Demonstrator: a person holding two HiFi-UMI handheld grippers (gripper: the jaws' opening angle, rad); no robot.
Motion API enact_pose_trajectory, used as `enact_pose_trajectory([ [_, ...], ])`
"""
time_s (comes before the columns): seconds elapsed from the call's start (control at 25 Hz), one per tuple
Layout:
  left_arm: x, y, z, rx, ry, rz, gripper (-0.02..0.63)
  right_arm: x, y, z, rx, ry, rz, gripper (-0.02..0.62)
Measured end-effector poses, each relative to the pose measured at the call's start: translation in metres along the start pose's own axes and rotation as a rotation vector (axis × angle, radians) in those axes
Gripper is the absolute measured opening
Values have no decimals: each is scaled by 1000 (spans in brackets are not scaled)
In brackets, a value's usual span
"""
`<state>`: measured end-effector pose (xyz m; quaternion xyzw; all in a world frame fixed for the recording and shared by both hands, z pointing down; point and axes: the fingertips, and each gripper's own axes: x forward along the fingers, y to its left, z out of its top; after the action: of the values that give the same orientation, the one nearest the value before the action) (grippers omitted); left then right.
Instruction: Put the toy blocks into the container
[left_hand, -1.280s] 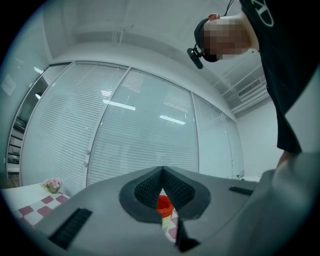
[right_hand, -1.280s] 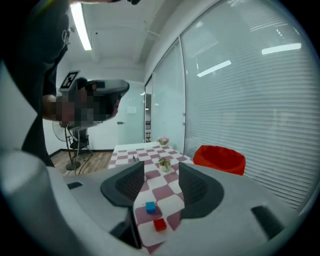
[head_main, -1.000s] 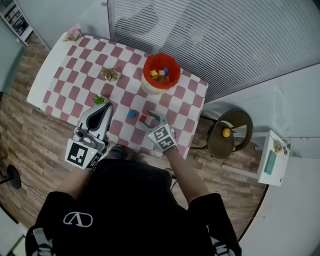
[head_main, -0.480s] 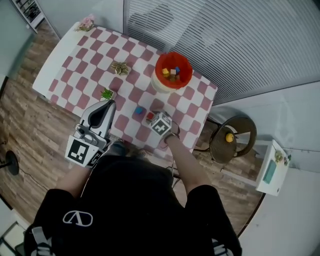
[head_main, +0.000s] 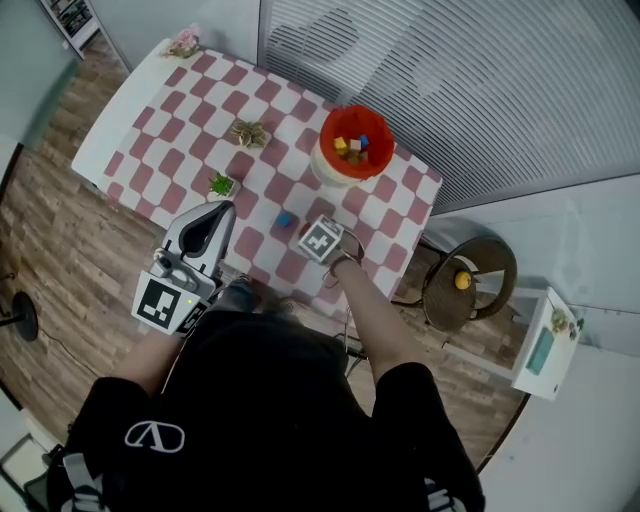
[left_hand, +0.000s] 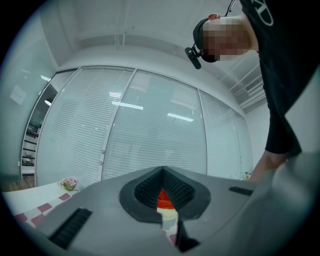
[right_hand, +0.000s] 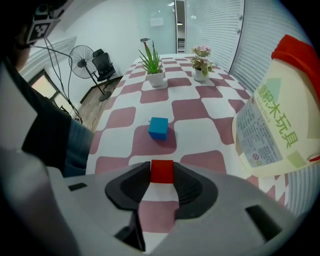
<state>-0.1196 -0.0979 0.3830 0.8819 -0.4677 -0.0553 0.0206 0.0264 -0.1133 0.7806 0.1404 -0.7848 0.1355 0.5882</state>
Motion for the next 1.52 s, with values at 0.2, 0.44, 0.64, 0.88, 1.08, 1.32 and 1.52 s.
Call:
enact_pose_trajectory([
  [0.2, 4, 0, 9, 4, -30, 3, 5, -6, 3, 2, -6, -11, 7, 138],
  [0.44, 10, 0, 9, 3, -36, -10, 5, -56, -8, 32, 49, -240, -67, 138],
  [0.64, 13, -4, -2, -10, -11, -38, 5, -133, -17, 70, 83, -525, -149, 140],
  [0.88, 24, -12, 0, -21, -6, -77, 5, -230, -4, 97, 59, -809, -269, 140],
  [1.08, 35, -18, 18, -13, -68, -88, 5, -299, 5, 104, 42, -1014, -393, 140],
  [1.32, 41, -27, 6, -40, -30, -129, 5, -354, 12, 91, 138, -1254, -504, 140],
  [1.52, 45, -29, 4, -34, -26, -142, 5, -387, 9, 70, 240, -1375, -593, 140],
])
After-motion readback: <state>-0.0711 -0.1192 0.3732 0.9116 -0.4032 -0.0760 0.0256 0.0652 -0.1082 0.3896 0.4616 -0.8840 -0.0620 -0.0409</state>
